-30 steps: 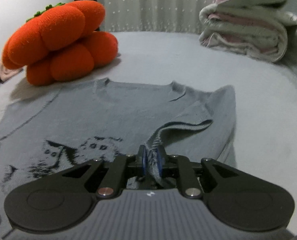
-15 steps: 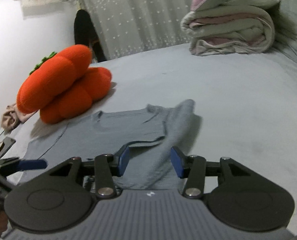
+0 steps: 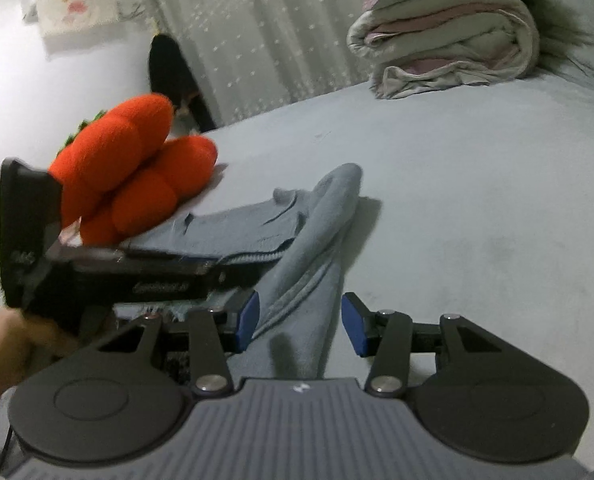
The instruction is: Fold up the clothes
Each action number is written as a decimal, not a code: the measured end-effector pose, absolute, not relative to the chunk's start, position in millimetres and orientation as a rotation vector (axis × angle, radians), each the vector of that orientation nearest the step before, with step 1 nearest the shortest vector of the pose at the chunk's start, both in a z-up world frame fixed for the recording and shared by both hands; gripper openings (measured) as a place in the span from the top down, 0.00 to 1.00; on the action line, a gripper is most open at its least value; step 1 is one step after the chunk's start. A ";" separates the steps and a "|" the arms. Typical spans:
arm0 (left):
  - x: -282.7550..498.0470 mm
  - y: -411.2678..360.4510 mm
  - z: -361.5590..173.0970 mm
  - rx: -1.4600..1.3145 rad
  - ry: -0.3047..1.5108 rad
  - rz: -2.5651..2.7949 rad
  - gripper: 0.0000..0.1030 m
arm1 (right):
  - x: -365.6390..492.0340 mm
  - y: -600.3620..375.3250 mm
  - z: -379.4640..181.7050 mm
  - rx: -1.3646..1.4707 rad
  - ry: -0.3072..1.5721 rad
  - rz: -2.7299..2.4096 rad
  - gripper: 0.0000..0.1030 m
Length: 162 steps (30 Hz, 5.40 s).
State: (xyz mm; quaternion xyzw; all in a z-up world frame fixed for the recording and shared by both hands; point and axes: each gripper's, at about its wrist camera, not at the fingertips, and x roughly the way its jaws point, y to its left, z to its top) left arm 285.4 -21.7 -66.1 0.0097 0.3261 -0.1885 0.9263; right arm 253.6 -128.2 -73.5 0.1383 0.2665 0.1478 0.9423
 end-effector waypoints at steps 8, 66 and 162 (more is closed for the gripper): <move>262.2 15.4 -72.6 -0.330 0.578 -0.173 0.97 | 242.2 -116.2 -65.4 0.211 0.575 0.414 0.51; 154.9 -2.4 -70.1 -0.542 0.873 -0.441 0.54 | 83.5 -88.4 -38.9 0.063 0.956 0.404 0.62; 130.0 125.8 -30.4 -0.368 0.727 0.028 0.27 | 166.6 14.7 -31.5 0.164 0.954 0.416 0.47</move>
